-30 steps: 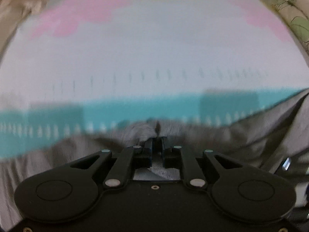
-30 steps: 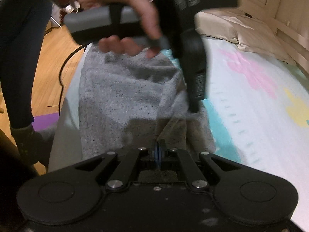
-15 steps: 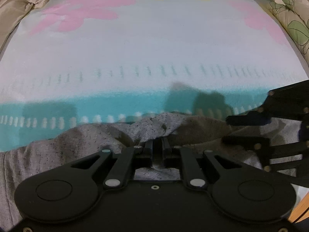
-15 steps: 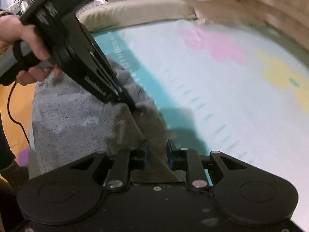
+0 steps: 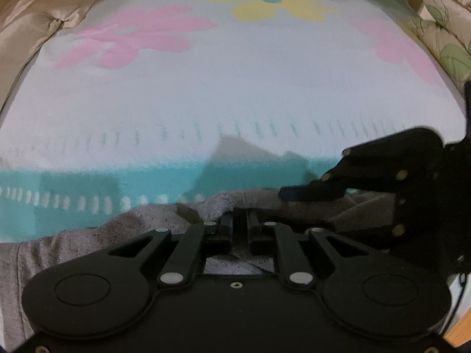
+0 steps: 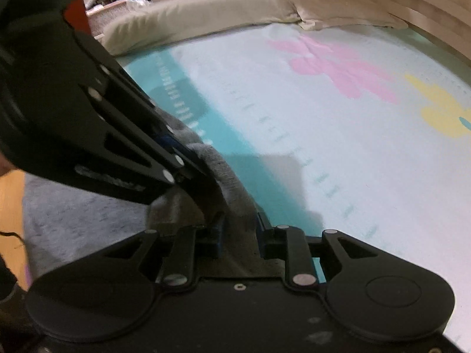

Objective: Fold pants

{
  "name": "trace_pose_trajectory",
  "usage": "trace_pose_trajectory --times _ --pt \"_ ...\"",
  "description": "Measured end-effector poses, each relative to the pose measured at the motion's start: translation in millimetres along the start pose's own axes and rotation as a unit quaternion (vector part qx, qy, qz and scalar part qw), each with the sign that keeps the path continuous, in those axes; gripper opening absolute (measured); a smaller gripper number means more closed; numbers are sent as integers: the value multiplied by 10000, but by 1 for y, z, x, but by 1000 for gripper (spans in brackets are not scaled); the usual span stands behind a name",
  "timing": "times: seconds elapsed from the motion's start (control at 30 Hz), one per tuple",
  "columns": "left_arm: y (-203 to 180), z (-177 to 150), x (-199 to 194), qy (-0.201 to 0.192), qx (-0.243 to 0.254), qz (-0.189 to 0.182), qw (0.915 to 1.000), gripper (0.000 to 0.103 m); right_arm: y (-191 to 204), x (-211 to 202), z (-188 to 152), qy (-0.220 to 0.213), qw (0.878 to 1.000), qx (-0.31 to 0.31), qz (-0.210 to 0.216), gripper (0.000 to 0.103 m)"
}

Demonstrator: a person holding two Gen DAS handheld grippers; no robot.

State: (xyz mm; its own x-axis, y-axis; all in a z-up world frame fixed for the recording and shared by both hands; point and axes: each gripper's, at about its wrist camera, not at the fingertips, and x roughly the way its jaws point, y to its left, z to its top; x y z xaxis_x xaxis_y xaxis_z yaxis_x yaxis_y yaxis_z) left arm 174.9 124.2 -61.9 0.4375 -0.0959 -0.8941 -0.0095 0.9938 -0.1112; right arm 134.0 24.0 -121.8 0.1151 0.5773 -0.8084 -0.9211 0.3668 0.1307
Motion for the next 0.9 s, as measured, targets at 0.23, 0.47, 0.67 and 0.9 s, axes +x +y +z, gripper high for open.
trace_pose_trajectory --times 0.23,0.47,0.67,0.9 --pt "25 12 -25 -996 -896 -86 9910 19 -25 9 13 -197 9980 477 -364 1" --pt "57 7 -22 -725 -1738 23 9821 18 -65 17 27 -411 9861 1166 -1107 1" --pt "68 1 -17 -568 -1747 358 9823 18 -49 -37 29 -978 9915 852 -104 9" --pt "84 -5 -29 -647 -2081 551 9744 18 14 -32 14 -260 9888 -63 1471 9"
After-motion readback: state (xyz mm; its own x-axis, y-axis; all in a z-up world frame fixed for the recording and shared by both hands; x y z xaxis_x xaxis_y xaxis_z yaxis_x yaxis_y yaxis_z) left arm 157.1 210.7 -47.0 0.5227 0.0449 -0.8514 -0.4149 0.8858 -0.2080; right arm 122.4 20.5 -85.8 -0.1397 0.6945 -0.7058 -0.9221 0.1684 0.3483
